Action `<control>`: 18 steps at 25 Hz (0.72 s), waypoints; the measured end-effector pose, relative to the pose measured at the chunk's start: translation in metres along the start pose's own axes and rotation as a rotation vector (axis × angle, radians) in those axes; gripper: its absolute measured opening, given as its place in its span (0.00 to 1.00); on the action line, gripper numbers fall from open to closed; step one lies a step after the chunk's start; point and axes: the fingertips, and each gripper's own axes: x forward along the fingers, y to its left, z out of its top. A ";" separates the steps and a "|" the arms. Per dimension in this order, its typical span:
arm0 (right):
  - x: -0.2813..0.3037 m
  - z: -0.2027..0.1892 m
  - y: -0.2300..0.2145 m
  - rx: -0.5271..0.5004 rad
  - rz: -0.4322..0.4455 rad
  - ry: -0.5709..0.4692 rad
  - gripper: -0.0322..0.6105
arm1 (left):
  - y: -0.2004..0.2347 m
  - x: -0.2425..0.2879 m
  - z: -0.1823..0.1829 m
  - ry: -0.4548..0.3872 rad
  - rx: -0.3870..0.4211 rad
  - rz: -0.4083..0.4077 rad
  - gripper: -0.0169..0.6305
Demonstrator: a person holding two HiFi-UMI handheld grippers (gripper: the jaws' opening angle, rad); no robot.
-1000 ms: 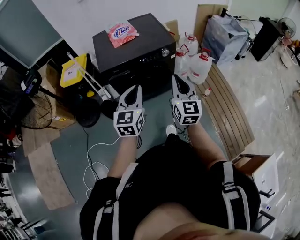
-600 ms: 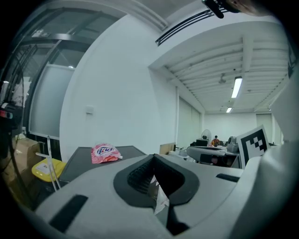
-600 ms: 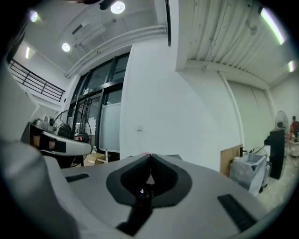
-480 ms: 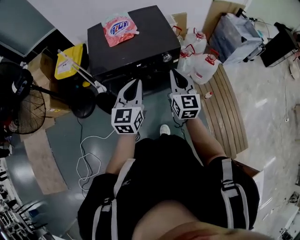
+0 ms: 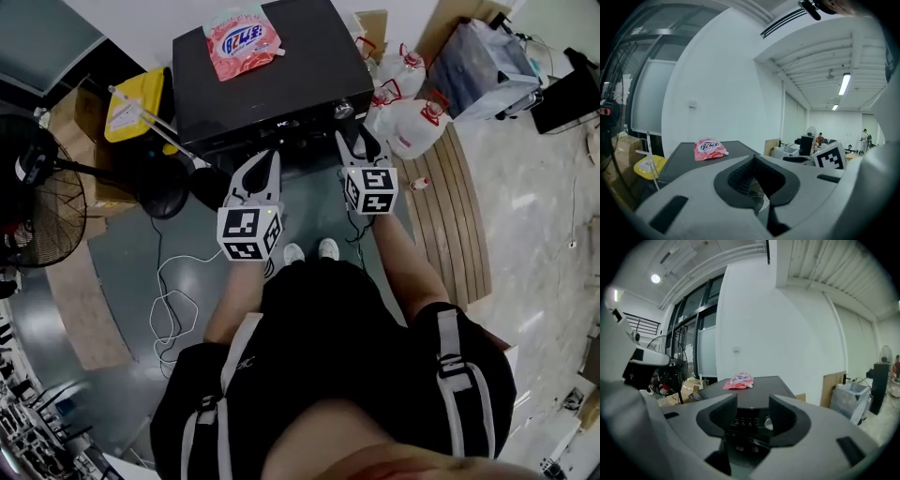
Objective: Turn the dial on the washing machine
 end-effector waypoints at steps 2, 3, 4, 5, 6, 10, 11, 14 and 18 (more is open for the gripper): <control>0.020 -0.014 -0.008 0.000 -0.006 0.049 0.37 | 0.011 0.000 -0.005 0.020 -0.015 0.021 0.02; 0.030 -0.020 -0.013 -0.005 -0.014 0.069 0.37 | 0.016 0.001 -0.007 0.028 -0.022 0.032 0.02; 0.041 -0.026 -0.018 -0.013 -0.024 0.087 0.38 | 0.022 0.001 -0.009 0.035 -0.028 0.044 0.02; 0.051 -0.033 -0.023 -0.025 -0.034 0.107 0.38 | 0.027 0.001 -0.011 0.040 -0.032 0.056 0.02; 0.061 -0.040 -0.028 -0.038 -0.043 0.131 0.38 | 0.032 0.001 -0.013 0.046 -0.034 0.068 0.02; 0.098 -0.075 -0.040 -0.102 -0.077 0.230 0.42 | 0.052 -0.005 -0.017 0.066 -0.032 0.118 0.02; 0.104 -0.083 -0.043 -0.118 -0.086 0.257 0.42 | 0.057 -0.006 -0.017 0.070 -0.033 0.129 0.02; 0.119 -0.106 -0.054 -0.140 -0.107 0.332 0.42 | 0.068 -0.008 -0.017 0.081 -0.036 0.156 0.02; 0.133 -0.124 -0.060 -0.192 -0.114 0.375 0.42 | 0.078 -0.007 -0.021 0.091 -0.043 0.181 0.02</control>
